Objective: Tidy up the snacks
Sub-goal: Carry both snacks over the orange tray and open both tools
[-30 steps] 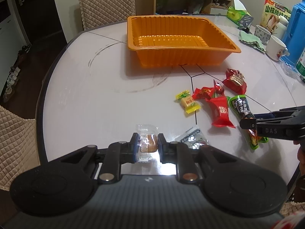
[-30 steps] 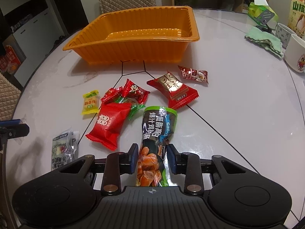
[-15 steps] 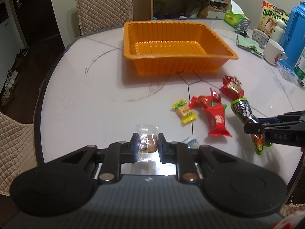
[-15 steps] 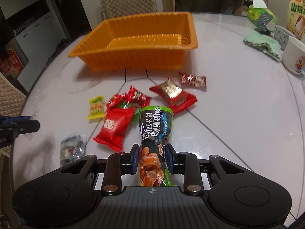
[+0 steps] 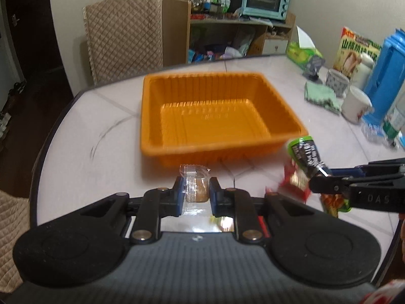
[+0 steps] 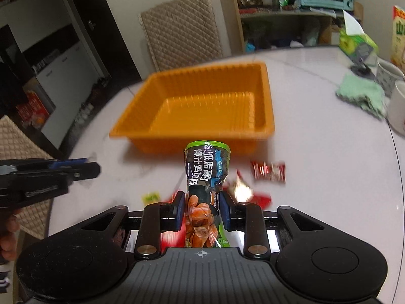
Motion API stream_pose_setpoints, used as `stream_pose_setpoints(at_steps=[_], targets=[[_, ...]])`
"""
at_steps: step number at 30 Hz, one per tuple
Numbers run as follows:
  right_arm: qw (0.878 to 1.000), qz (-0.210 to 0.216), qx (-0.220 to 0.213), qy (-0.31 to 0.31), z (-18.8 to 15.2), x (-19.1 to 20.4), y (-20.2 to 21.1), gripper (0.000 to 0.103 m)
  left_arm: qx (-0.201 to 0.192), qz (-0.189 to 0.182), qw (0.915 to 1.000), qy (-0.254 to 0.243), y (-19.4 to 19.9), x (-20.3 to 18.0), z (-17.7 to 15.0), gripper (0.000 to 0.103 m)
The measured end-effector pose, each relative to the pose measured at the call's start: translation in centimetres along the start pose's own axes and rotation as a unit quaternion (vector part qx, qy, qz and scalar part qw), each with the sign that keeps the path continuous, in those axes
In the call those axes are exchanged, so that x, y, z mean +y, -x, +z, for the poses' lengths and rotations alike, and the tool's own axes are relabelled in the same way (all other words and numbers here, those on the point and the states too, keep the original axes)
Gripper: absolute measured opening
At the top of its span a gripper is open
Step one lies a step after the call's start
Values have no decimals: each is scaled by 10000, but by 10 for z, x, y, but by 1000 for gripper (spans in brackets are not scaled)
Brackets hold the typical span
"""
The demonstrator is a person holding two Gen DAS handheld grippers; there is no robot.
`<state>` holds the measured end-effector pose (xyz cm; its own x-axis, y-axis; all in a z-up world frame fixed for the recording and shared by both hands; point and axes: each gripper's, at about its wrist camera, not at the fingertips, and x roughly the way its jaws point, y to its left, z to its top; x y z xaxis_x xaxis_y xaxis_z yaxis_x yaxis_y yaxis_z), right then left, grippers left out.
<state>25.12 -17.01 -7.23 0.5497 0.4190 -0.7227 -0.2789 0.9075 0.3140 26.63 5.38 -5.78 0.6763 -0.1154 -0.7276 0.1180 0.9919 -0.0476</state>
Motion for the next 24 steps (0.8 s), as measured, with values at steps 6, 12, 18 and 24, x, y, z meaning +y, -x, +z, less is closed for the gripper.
stream_pose_setpoints(at_steps=[6,12,18,24], targets=[[9995,143,-285,1,45,-2,-17,30,-120,-87,9999,83,-28,-5,46,19],[9985,267,-471,-40,81,-10,-43,30,-168,-137,9996,197,-60,-8,82,19],[9978,344,-536,-178,107,-25,-73,30,-10,-163,9990,409,-97,-2,106,19],[9982,341,-342,-342,118,-34,-107,30,154,-146,9987,458,-123,5,112,19]])
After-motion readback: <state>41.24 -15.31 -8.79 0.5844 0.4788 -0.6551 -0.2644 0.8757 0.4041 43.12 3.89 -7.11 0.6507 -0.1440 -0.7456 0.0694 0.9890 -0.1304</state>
